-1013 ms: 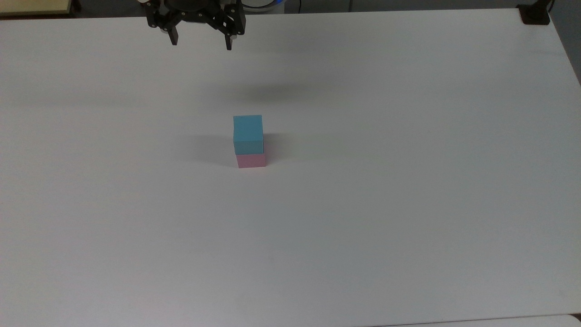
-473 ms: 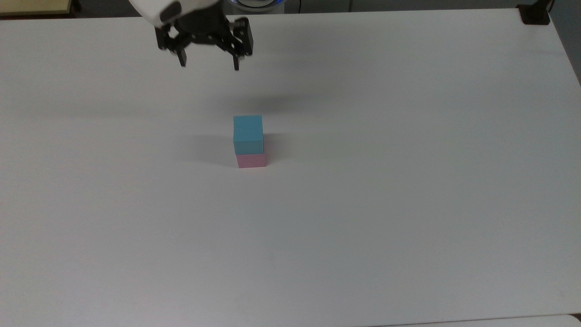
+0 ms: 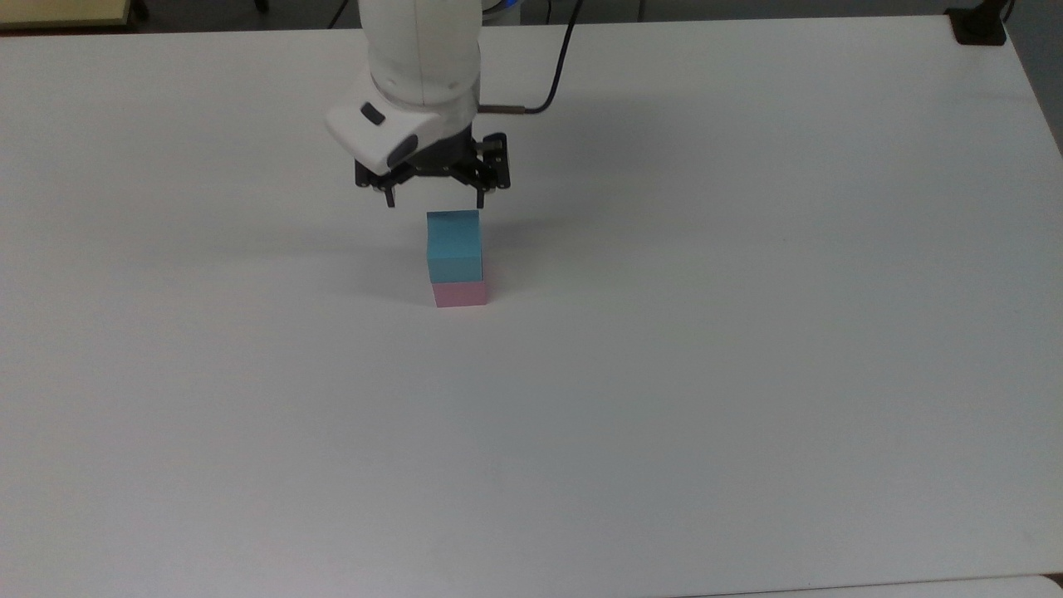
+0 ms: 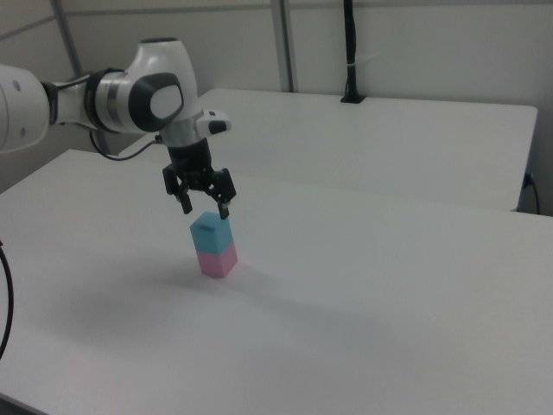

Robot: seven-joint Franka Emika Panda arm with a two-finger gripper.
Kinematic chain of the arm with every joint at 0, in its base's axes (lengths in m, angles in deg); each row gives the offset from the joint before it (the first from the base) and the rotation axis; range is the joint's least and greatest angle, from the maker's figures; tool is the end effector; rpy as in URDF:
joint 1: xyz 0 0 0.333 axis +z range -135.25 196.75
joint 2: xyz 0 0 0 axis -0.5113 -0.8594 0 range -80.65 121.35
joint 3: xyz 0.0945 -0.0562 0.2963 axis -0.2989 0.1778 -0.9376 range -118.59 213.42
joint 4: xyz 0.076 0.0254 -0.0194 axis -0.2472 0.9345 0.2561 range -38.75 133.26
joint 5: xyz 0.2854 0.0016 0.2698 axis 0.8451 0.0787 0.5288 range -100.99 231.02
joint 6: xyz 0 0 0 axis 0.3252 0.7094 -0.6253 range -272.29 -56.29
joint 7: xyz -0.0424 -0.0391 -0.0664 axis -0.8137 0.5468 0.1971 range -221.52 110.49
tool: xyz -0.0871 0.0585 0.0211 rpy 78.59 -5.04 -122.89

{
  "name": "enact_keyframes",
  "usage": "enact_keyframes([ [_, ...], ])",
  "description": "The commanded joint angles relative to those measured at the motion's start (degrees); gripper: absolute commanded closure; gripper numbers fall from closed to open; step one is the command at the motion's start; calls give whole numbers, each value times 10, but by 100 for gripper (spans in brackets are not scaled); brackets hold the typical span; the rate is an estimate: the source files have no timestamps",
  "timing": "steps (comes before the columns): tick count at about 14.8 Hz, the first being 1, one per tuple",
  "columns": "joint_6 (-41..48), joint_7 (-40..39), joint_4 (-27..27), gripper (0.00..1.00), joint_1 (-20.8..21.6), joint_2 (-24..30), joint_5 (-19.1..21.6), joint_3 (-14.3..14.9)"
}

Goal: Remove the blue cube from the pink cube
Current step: 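Close the gripper on the blue cube and lift it off, then carry the blue cube aside and lower it onto the table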

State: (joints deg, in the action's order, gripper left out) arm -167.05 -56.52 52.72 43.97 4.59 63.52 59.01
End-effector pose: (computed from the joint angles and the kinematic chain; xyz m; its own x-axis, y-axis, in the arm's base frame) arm 0.6371 0.0272 0.4467 0.9979 0.0610 -0.0222 0.0625 -0.9950 0.0784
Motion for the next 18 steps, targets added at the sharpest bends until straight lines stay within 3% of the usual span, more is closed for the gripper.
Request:
enact_keyframes([
  [1, -43, -7, 16, 0, 6, -26, -13, -2],
  [5, -58, -1, 16, 1, 21, -45, -13, -3],
  [6, -57, -4, 16, 16, 21, -44, -13, -3],
  [7, -56, -8, 14, 43, 20, -40, -12, -3],
  [8, -53, -9, 12, 60, 20, -35, -11, -3],
  [9, -49, -10, 16, 68, 20, -15, -10, -3],
  [12, -12, -16, 55, 68, 25, 43, -7, -11],
  [15, -7, -4, 159, 68, 38, 115, -6, -55],
  [18, -14, 99, 200, 68, 71, 128, -5, -97],
])
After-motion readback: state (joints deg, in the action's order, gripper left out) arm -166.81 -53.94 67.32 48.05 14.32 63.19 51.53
